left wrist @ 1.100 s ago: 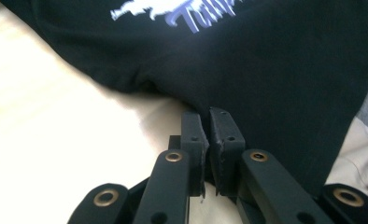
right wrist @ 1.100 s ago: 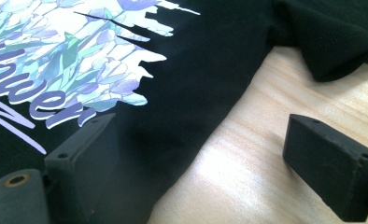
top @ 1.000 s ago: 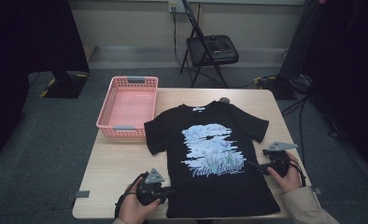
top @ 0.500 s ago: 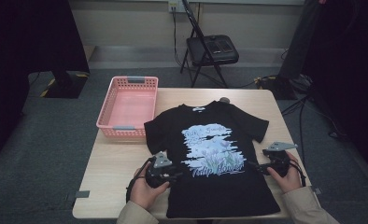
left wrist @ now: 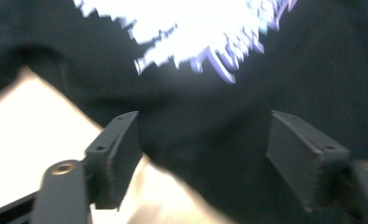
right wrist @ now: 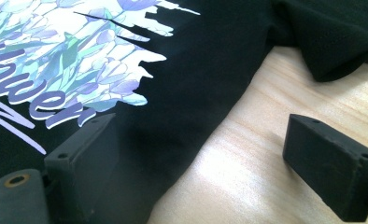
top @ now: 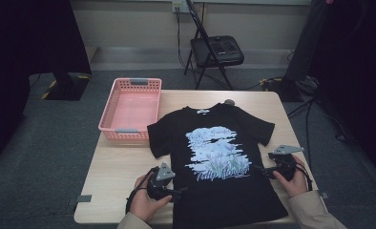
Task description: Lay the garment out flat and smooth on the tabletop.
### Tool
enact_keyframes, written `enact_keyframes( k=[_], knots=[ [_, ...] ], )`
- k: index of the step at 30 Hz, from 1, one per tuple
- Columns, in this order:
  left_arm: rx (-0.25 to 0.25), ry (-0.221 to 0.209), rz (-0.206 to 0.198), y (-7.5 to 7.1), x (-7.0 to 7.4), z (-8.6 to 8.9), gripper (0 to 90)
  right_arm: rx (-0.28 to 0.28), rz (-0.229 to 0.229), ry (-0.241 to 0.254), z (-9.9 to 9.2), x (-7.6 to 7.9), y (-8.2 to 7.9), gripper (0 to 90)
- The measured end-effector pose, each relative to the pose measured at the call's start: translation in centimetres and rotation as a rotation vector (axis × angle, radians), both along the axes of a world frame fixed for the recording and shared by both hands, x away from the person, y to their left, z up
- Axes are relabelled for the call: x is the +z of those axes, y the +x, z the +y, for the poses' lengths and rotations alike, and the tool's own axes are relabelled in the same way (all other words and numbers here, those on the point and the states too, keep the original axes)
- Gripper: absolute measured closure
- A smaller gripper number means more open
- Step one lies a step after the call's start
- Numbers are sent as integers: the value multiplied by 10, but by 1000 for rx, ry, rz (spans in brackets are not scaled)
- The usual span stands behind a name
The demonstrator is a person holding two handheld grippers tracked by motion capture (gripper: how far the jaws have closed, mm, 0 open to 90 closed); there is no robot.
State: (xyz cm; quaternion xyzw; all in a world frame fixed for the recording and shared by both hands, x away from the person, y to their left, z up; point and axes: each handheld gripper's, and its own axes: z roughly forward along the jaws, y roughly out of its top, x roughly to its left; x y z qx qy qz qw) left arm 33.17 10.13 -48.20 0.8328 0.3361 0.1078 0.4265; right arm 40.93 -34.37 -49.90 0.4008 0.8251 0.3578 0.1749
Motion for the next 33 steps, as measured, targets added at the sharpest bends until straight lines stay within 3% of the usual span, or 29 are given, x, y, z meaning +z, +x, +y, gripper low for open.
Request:
enact_keyframes(
  k=[1,4,6,17,33],
  knots=[
    [3,-11,-4,3,1,1,227,0,0,0,0,0,0,100],
    [-22,17,-39,10,3,5,179,0,0,0,0,0,0,100],
    [-16,5,-59,14,4,9,171,0,0,0,0,0,0,100],
    [-36,14,-82,24,4,30,161,0,1,1,0,0,0,100],
    [-22,13,-112,28,6,52,161,1,0,1,0,0,0,100]
  ],
)
